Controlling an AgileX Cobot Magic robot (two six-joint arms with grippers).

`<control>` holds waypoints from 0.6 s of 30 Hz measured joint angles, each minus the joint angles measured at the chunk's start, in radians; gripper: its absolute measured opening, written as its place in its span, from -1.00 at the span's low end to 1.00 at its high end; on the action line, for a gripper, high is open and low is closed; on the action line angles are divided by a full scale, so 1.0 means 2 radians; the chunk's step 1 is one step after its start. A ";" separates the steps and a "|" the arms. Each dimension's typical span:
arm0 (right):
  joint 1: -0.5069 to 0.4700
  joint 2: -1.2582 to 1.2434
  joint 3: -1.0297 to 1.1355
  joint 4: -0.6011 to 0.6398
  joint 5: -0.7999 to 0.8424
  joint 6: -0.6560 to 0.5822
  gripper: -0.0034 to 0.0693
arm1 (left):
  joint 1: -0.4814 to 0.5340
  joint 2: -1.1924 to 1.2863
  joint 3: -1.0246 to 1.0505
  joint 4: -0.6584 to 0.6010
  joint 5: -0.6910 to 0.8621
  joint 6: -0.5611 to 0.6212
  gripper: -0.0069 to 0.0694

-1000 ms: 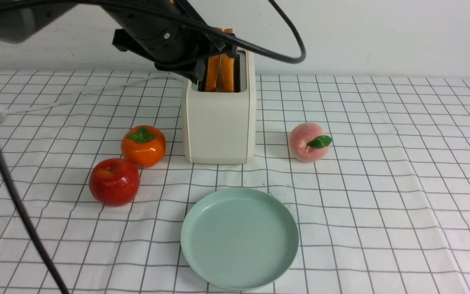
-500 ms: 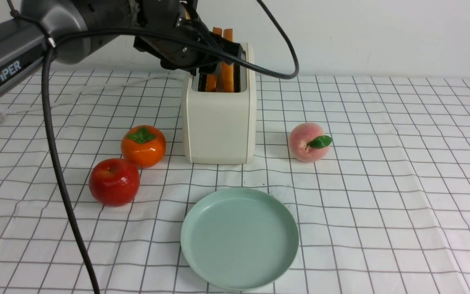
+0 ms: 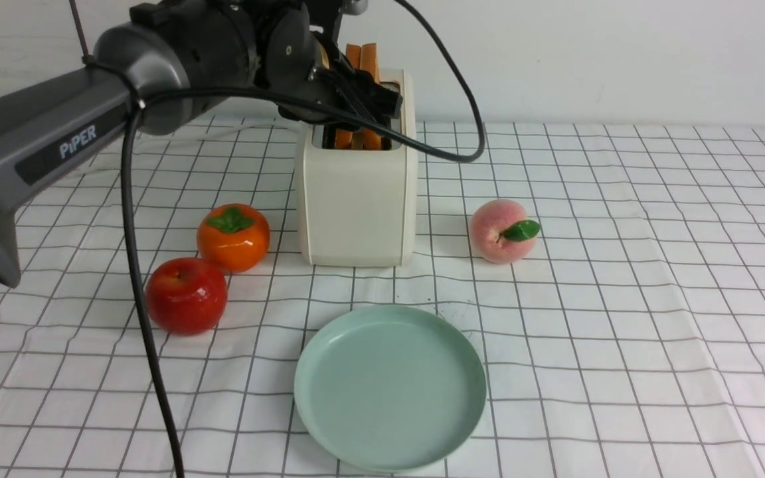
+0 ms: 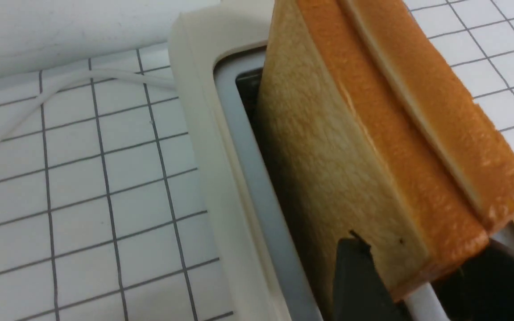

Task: Take toasted bread from bread machine on white checkered table place on plate.
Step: 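Reach for a toast slice standing in the toaster with the left gripper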

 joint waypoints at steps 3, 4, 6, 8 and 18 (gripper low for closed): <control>0.000 0.000 0.000 0.000 0.000 0.000 -0.25 | 0.000 0.003 0.000 0.020 -0.011 -0.017 0.03; 0.000 0.000 0.000 0.000 0.000 0.000 -0.25 | 0.000 0.003 0.000 0.032 -0.016 -0.027 0.03; 0.000 0.000 0.000 0.000 0.000 0.000 -0.25 | -0.001 0.002 0.000 0.060 -0.029 -0.052 0.02; 0.000 0.000 0.000 0.000 0.000 0.000 -0.25 | -0.001 0.002 0.000 0.080 -0.036 -0.072 -0.01; 0.000 0.000 0.000 0.000 0.000 0.000 -0.25 | -0.001 0.002 -0.001 0.103 -0.039 -0.097 -0.61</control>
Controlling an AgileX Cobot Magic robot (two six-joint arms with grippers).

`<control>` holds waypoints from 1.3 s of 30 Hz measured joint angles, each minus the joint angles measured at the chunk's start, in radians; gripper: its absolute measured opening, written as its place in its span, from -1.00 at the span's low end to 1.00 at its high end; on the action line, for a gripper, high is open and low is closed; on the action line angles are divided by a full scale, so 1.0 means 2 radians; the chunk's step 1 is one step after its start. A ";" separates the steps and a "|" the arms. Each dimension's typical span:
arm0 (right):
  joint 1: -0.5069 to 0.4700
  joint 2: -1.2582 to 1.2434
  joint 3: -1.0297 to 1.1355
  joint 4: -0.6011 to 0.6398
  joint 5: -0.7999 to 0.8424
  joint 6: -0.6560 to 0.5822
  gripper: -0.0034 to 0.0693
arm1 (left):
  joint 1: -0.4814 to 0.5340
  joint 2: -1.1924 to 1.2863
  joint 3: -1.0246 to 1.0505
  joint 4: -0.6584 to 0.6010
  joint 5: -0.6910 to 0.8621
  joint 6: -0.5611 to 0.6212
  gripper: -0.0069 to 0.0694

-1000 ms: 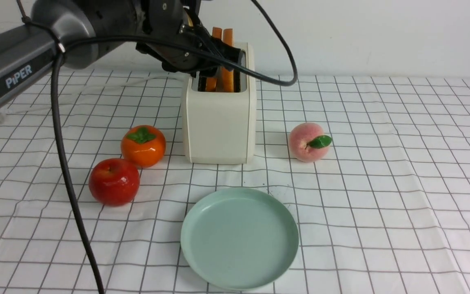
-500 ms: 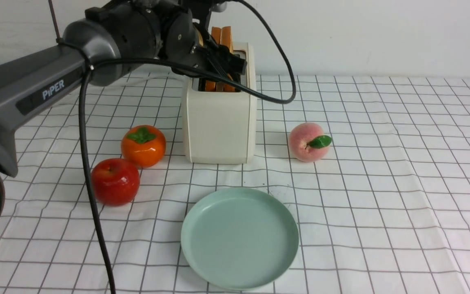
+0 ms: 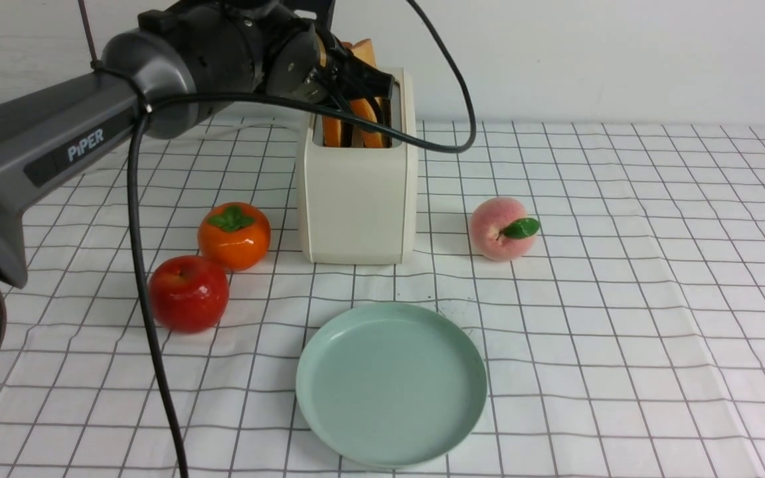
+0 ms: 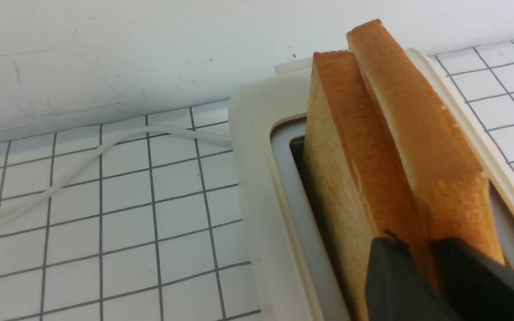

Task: Take toasted bread from bread machine on white checkered table place on plate.
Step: 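Reach for a toast slice standing in the toaster with the left gripper, then place the slice of bread on the plate with the left gripper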

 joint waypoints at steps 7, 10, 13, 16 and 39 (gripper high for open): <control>0.000 0.000 0.000 0.000 0.000 0.000 -0.25 | 0.000 -0.008 0.000 0.001 0.011 0.000 -0.68; 0.000 0.000 0.000 0.000 0.000 0.000 -0.25 | 0.000 -0.019 0.000 0.001 0.018 0.000 -0.68; 0.000 0.000 0.000 0.000 0.000 0.000 -0.25 | 0.000 -0.027 0.000 0.002 0.021 0.000 -0.68; 0.000 0.000 0.000 0.000 0.000 0.000 -0.25 | 0.000 -0.032 0.000 0.002 0.023 0.000 -0.68; 0.000 0.000 0.000 0.000 0.000 0.000 -0.25 | 0.000 -0.326 0.110 -0.311 0.235 0.192 -0.68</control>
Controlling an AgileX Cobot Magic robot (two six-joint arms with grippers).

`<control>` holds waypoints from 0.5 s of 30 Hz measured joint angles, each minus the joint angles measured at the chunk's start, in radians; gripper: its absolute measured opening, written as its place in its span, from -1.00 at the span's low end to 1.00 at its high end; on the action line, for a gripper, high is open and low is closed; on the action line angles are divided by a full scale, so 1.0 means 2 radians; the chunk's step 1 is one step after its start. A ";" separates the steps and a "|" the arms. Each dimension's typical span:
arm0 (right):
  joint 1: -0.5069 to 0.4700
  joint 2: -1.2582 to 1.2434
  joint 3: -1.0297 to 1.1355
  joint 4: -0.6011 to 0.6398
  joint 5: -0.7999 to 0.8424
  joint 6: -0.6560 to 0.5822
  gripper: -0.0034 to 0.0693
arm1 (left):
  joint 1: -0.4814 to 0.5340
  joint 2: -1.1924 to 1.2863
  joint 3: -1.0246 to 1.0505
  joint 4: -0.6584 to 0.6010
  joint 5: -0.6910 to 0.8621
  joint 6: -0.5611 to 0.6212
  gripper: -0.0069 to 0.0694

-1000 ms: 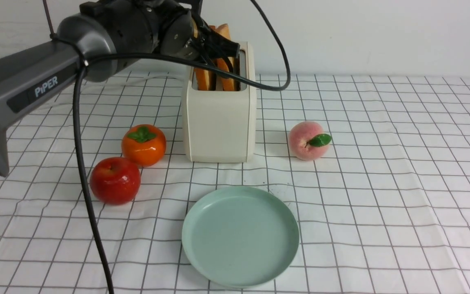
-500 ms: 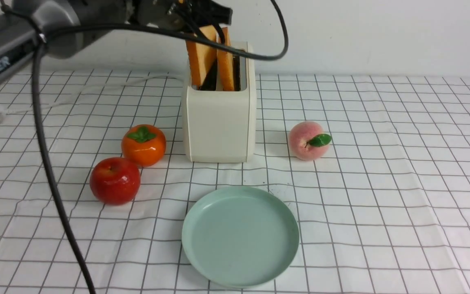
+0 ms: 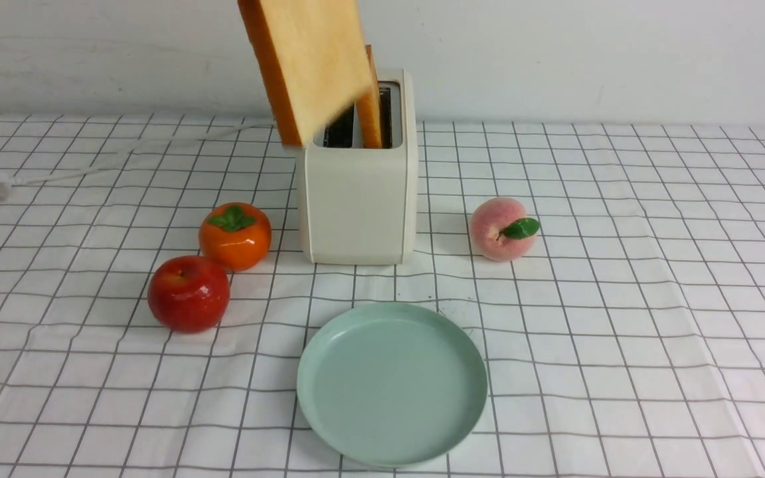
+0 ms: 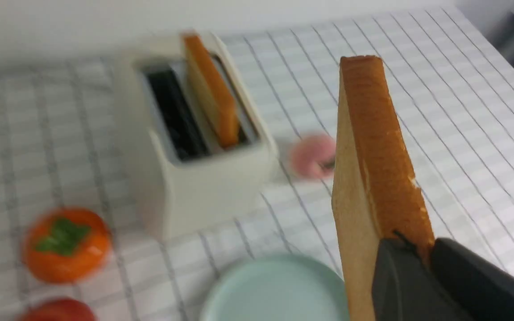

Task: Take toasted bread from bread machine on white checkered table place on plate.
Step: 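Place the slice of bread on the plate with the left gripper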

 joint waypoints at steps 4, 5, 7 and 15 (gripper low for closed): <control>0.000 0.000 0.000 0.000 0.000 0.000 -0.25 | 0.000 -0.043 0.178 -0.168 -0.044 0.109 -0.68; 0.000 0.000 0.000 0.000 0.000 0.000 -0.25 | -0.001 -0.048 0.241 -0.226 -0.075 0.154 -0.68; 0.000 0.000 0.000 0.000 0.000 0.000 -0.25 | -0.001 -0.048 0.280 -0.267 -0.099 0.186 -0.68; 0.000 0.000 0.000 0.000 0.000 0.000 -0.25 | -0.001 0.034 0.413 -0.490 -0.215 0.413 -0.68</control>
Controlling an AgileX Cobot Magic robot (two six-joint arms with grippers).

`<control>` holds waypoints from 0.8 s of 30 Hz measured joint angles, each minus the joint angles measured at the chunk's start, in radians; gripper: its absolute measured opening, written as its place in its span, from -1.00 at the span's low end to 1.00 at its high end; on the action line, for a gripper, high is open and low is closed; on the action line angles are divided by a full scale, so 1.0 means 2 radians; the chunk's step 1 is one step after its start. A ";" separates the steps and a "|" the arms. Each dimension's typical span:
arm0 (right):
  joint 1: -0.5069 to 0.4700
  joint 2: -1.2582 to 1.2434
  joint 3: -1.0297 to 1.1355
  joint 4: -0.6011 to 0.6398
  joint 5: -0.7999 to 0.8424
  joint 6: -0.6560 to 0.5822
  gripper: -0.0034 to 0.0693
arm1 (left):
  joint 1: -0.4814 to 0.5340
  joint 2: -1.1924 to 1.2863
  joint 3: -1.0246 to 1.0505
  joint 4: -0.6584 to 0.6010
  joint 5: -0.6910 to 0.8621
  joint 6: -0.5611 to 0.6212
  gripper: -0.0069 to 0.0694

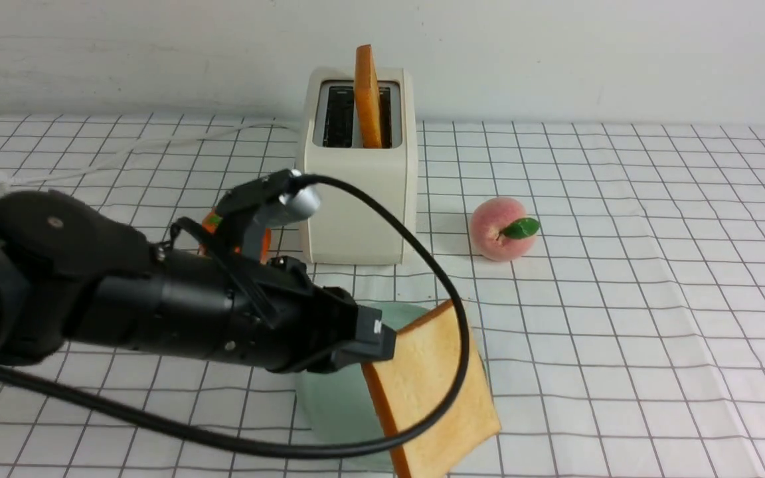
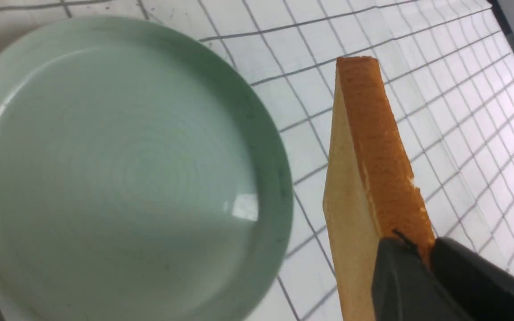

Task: Take toasted bread from bread machine on white checkered table place on plate.
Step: 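Place the slice of bread on the plate with the left gripper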

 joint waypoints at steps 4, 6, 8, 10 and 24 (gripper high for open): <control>0.000 0.000 0.000 0.000 0.000 0.000 -0.25 | 0.001 0.030 0.000 -0.055 -0.033 0.058 -0.68; 0.000 0.000 0.000 0.000 0.000 0.000 -0.25 | 0.002 0.038 0.000 -0.079 -0.049 0.085 -0.68; 0.000 0.000 0.000 0.000 0.000 0.000 -0.25 | 0.002 0.040 0.000 -0.086 -0.057 0.094 -0.68; 0.000 0.000 0.000 0.000 0.000 0.000 -0.25 | 0.002 0.041 0.000 -0.096 -0.068 0.107 -0.68; 0.000 0.000 0.000 0.000 0.000 0.000 -0.25 | 0.002 0.087 0.000 -0.103 -0.089 0.138 -0.54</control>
